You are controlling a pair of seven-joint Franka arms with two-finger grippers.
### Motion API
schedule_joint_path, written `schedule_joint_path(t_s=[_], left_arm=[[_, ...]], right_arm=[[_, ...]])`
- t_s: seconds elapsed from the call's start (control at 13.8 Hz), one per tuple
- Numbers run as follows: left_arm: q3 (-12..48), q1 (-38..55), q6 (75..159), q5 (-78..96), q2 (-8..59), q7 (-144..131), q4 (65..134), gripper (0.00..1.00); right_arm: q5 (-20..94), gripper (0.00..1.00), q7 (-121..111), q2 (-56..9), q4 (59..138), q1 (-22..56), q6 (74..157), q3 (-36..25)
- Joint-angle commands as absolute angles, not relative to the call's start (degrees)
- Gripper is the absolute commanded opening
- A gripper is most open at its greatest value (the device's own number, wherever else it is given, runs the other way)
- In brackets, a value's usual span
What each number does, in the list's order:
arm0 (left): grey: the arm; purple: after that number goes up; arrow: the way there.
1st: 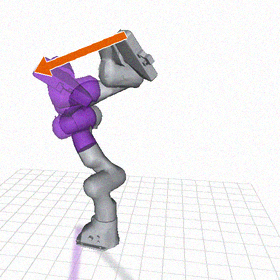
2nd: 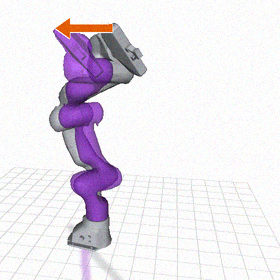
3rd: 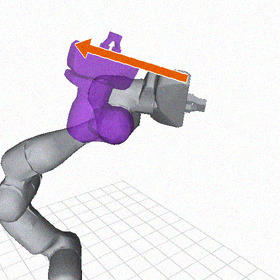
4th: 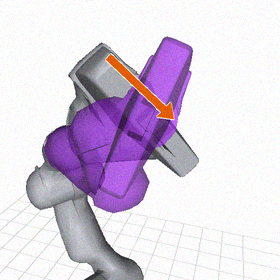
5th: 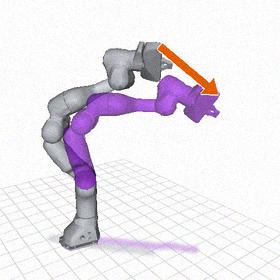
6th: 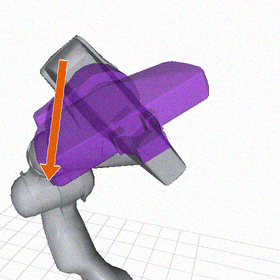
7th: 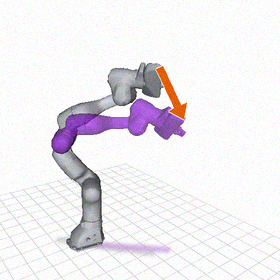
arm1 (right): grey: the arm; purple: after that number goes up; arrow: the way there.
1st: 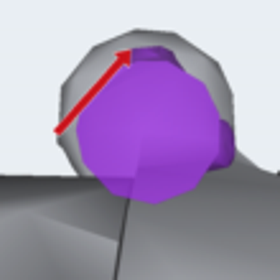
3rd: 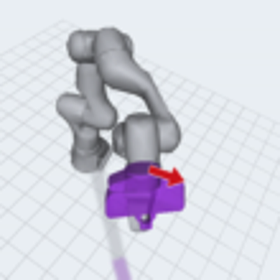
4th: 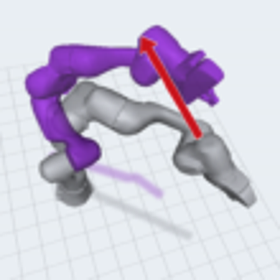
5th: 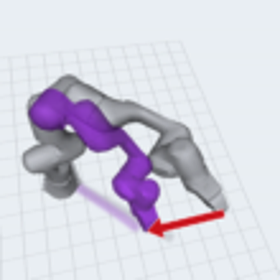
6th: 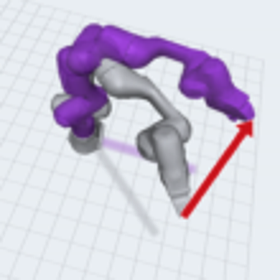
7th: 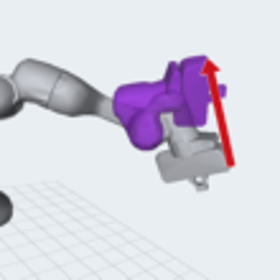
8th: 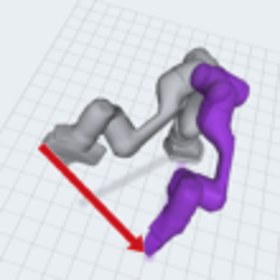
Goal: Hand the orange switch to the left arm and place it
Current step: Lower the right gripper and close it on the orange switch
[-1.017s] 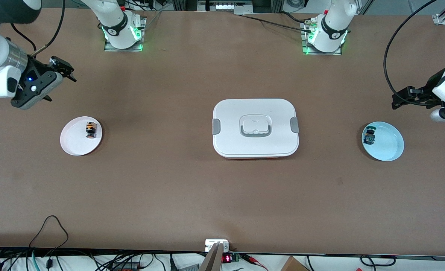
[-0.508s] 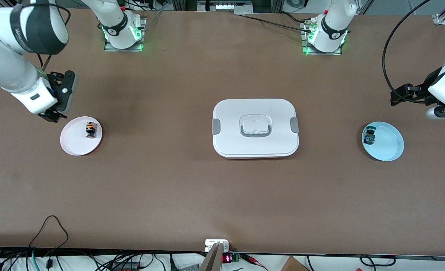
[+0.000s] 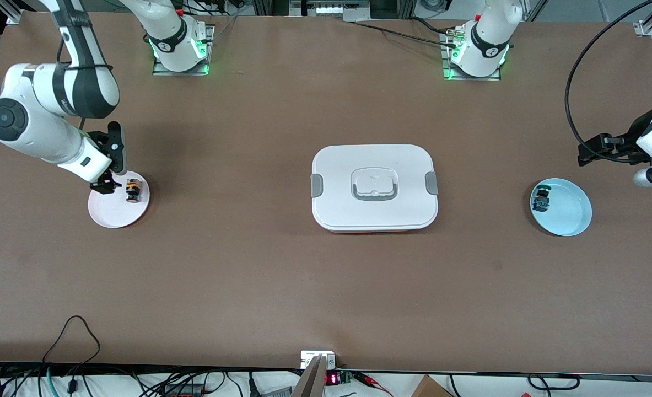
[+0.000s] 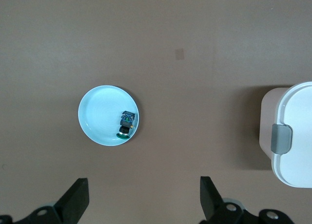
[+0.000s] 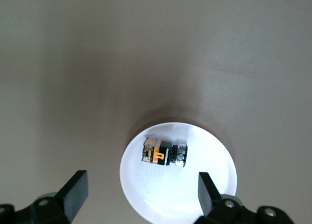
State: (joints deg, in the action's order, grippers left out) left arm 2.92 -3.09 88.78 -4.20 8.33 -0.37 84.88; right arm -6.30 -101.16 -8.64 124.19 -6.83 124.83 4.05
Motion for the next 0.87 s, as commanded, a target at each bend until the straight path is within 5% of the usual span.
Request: schedule_joint_path(t_s=[0.0, 0.8], left_arm=[[3.08, -2.81, 87.28, -5.71, 9.40, -0.70, 82.53, 1.00], [3.08, -3.08, 87.28, -5.71, 9.40, -0.79, 82.44, 1.00]], right_arm=[[-6.77, 1.00, -107.30, -12.55, 124.37, -10.01, 129.36, 4.48], [-3.87, 1.00, -106.35, -16.26, 129.37, -13.01, 139.47, 4.57]])
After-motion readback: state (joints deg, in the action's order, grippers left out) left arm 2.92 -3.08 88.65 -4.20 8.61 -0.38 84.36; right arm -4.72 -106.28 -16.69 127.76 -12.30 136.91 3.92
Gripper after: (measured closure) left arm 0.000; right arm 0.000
